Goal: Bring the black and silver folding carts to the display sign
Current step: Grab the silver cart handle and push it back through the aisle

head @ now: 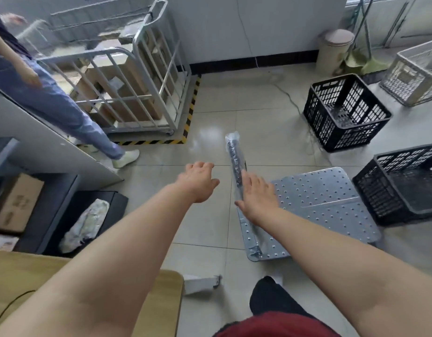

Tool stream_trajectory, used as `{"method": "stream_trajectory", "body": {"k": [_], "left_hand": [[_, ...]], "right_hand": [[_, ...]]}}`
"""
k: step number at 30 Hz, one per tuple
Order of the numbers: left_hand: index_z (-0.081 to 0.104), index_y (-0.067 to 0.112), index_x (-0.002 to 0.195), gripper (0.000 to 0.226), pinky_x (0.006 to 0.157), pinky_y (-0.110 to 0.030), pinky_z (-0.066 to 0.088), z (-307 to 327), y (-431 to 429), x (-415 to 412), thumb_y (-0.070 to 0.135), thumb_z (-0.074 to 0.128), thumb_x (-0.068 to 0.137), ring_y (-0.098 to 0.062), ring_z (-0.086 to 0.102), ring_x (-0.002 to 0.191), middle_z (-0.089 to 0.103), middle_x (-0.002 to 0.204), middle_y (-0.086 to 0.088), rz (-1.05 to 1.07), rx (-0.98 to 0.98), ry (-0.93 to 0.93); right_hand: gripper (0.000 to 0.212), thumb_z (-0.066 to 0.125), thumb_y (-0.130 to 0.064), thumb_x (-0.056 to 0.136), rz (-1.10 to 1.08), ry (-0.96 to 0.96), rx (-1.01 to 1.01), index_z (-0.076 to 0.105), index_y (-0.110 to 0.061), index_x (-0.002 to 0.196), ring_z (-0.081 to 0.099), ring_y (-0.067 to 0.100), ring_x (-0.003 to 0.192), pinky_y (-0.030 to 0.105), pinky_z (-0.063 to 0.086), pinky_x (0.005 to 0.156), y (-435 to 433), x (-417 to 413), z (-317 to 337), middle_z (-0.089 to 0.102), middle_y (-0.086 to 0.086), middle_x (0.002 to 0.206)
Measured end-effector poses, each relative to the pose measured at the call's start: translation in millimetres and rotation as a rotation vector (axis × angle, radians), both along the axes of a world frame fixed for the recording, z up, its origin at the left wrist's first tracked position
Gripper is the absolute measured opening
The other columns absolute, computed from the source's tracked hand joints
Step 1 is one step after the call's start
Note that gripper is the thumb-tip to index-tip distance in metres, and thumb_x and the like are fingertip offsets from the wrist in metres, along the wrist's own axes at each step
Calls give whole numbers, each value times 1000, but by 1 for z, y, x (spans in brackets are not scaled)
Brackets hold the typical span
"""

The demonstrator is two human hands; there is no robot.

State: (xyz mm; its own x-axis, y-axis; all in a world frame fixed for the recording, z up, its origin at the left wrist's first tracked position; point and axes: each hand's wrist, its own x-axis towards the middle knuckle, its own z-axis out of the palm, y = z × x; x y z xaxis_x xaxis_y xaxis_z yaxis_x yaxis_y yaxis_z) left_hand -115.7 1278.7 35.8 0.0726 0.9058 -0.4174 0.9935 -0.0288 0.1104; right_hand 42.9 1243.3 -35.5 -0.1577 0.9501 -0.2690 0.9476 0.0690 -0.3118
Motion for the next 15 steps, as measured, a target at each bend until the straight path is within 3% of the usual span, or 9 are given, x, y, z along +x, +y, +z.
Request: {"method": "stream_trajectory", "body": {"k": [2, 6, 8, 11, 15], "left_hand": [[24, 20, 146, 57, 107, -48, 28, -5, 18, 6, 39, 42, 96, -30, 21, 137, 26, 152, -8, -15, -12, -7], [20, 19, 147, 59, 108, -47, 29, -19, 48, 21, 37, 43, 96, -30, 22, 137, 24, 152, -6, -105, -23, 20], [18, 20, 148, 61, 109, -47, 28, -24, 61, 33, 35, 46, 95, -30, 22, 138, 24, 153, -7, -157, -21, 22], [12, 23, 149, 66, 111, -48, 26, -28, 85, 59, 33, 48, 95, -31, 21, 139, 21, 154, -8, -281, -3, 41], [7, 30, 149, 68, 112, -48, 23, -31, 127, 100, 31, 48, 95, -31, 17, 141, 12, 157, -6, -523, 22, 87]], "right_hand": [[82, 49, -38, 90, 19, -48, -36, -1, -9, 149, 22, 26, 139, 46, 22, 113, 10, 7, -12, 17, 7, 155], [79, 47, -24, 87, -84, -60, -64, 2, -4, 149, 42, 31, 126, 44, 38, 99, 24, 34, -22, 30, 13, 146], [80, 47, -23, 88, -165, -12, -122, -2, -8, 149, 50, 35, 119, 45, 43, 91, 27, 59, -22, 30, 14, 146], [79, 43, -29, 90, -74, 62, -199, -6, -16, 150, 55, 37, 113, 42, 44, 82, 31, 87, -23, 39, 13, 145], [77, 48, -24, 80, -123, 112, -159, 7, -23, 145, 63, 38, 96, 38, 42, 68, 37, 92, -21, 62, 13, 120]]}}
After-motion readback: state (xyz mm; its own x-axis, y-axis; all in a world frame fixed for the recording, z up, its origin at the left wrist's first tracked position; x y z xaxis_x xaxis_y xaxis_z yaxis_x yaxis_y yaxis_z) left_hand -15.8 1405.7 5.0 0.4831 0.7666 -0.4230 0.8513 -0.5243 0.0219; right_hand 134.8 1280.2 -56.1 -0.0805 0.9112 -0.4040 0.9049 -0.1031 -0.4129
